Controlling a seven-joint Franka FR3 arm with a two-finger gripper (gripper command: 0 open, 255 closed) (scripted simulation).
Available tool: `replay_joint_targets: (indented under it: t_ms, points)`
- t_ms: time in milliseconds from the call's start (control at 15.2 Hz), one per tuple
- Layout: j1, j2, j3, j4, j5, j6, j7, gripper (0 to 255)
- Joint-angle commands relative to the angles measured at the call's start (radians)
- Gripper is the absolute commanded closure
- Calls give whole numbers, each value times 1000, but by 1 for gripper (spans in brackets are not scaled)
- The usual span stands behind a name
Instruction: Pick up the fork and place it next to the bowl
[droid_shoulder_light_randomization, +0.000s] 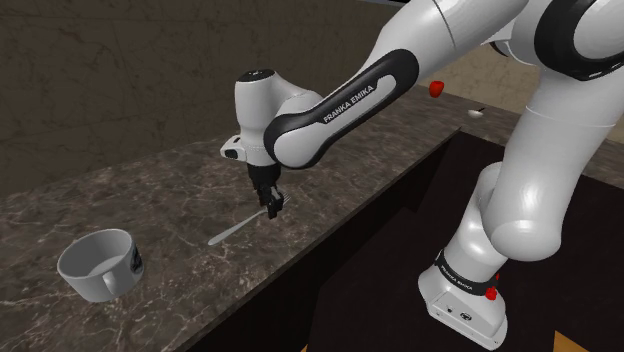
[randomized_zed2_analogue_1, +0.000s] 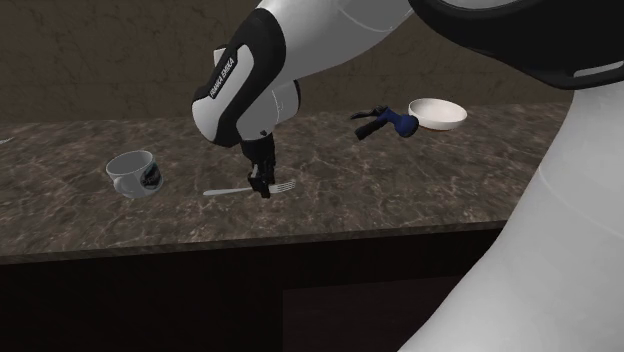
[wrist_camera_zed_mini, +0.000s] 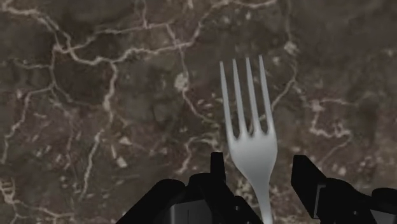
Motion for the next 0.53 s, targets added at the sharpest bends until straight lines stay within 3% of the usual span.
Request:
replay_joint_targets:
  t_ms: [0,462]
  points:
    - [-4,7,-5,0,-2,6,0,255]
    - [-4,-29,-1,16,12,-43,-10,255]
